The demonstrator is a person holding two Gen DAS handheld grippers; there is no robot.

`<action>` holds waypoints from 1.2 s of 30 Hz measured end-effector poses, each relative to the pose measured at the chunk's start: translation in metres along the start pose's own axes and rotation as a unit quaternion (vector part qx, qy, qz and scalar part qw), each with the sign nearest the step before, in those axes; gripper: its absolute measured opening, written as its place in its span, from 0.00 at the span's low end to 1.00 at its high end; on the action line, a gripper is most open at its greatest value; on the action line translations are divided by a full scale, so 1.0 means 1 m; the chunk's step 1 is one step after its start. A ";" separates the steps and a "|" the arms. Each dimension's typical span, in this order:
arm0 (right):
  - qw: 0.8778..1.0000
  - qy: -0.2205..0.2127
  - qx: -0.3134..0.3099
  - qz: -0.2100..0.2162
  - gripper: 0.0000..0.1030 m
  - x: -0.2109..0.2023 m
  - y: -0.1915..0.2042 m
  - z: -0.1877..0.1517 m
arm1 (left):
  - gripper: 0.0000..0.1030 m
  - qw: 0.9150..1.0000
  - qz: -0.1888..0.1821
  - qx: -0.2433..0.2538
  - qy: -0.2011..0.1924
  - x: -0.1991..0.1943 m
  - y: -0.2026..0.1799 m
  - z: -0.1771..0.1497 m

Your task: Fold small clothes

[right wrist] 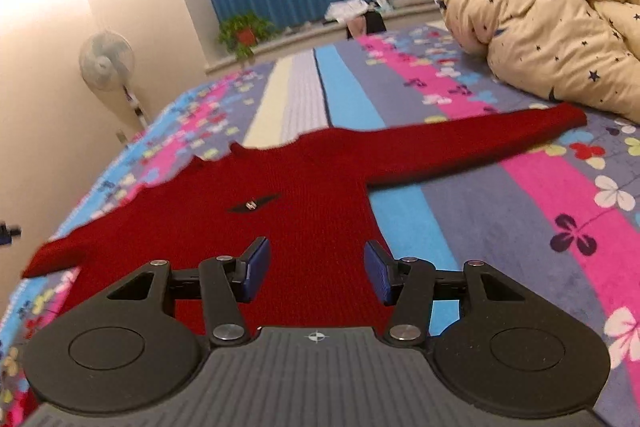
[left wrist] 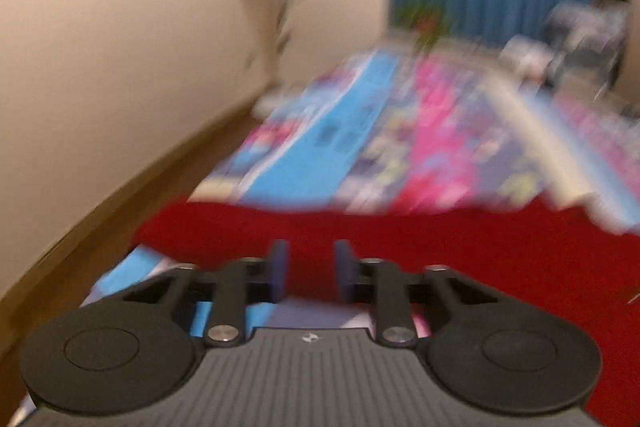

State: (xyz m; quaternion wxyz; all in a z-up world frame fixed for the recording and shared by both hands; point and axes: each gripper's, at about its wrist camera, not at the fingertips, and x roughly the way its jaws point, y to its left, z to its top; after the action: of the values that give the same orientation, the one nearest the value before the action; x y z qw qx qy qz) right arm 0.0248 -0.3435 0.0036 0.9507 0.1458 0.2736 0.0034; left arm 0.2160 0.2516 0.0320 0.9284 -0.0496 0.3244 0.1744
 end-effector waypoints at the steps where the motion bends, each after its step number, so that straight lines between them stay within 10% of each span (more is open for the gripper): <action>1: 1.000 0.005 -0.002 -0.002 0.52 0.005 0.001 0.000 | 0.14 1.000 -0.003 -0.029 -0.001 0.009 0.011 0.004; 16: 0.998 0.049 -0.027 0.015 0.38 0.056 0.016 0.001 | 0.18 0.986 0.064 -0.136 0.076 0.094 0.078 -0.006; 29: 0.997 0.066 -0.025 0.019 0.38 0.064 0.015 0.001 | 0.52 0.976 0.075 -0.184 0.087 0.107 0.096 -0.014; 36: 0.996 0.075 -0.034 0.017 0.38 0.068 0.017 -0.001 | 0.54 0.966 0.055 -0.238 0.088 0.108 0.112 -0.019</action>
State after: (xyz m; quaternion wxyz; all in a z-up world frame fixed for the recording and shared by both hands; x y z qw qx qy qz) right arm 0.0832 -0.3208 -0.0281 0.9319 0.1170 0.3409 0.0400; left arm 0.2439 0.3836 -0.0474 0.8467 -0.2665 0.3561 0.2919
